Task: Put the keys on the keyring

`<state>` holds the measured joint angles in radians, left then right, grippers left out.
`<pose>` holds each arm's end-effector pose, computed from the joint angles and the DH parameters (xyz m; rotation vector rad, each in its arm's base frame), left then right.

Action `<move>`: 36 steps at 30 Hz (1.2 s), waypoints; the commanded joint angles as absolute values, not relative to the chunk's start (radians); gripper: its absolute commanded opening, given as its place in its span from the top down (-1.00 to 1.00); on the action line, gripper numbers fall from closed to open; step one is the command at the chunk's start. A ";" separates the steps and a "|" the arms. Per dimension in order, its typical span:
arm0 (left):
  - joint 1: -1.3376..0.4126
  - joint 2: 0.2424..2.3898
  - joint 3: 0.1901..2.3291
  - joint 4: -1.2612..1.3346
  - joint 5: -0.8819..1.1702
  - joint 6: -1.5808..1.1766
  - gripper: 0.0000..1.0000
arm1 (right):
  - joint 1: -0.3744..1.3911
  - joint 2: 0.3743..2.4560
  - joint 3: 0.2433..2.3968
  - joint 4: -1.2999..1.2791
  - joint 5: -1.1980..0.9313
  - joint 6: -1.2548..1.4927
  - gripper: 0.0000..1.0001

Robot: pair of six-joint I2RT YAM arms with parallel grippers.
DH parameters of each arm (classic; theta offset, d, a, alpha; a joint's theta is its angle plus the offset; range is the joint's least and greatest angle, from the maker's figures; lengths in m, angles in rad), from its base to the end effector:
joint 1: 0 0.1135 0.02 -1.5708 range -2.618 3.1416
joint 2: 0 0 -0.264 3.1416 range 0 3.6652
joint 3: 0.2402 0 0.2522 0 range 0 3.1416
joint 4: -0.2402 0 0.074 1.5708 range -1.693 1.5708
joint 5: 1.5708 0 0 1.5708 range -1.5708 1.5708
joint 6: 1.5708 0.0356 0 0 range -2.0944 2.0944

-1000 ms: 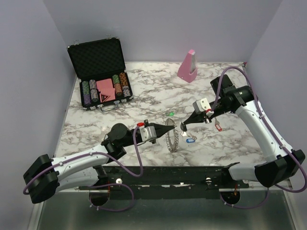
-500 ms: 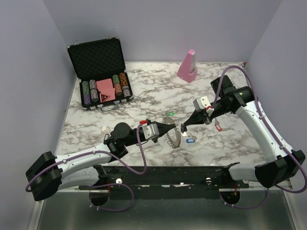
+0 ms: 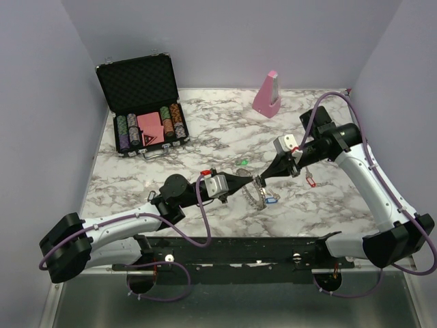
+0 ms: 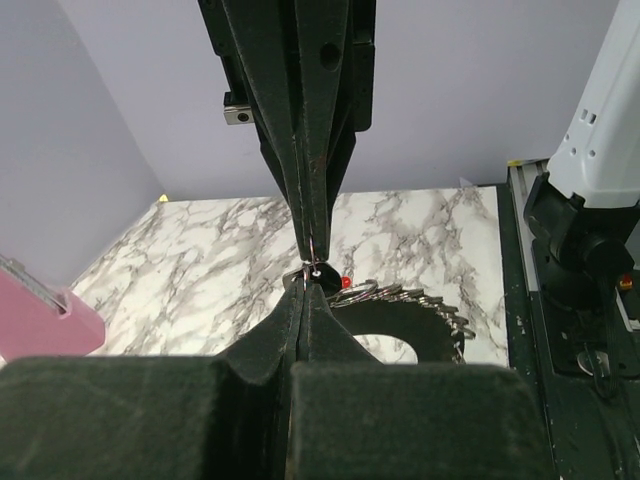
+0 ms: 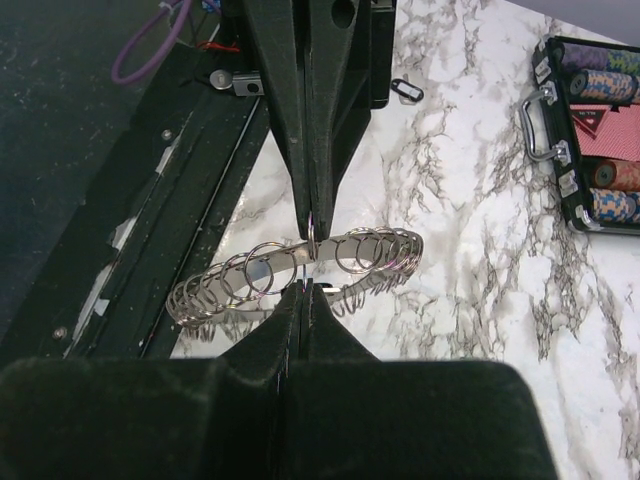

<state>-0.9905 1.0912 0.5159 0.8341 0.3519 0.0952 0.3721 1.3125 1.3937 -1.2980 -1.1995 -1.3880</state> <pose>0.1214 -0.2076 0.2923 0.9718 1.0025 -0.9831 0.1947 0.1116 0.3669 -1.7468 1.1173 1.0506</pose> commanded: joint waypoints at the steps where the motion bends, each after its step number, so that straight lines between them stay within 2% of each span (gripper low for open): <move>1: -0.999 1.089 0.545 0.893 0.350 0.077 1.00 | 0.377 1.302 1.388 -1.262 -1.212 -1.342 0.99; 36: -1.003 1.092 0.526 0.919 0.313 0.043 1.00 | 0.377 1.301 1.399 -1.255 -1.233 -1.302 0.99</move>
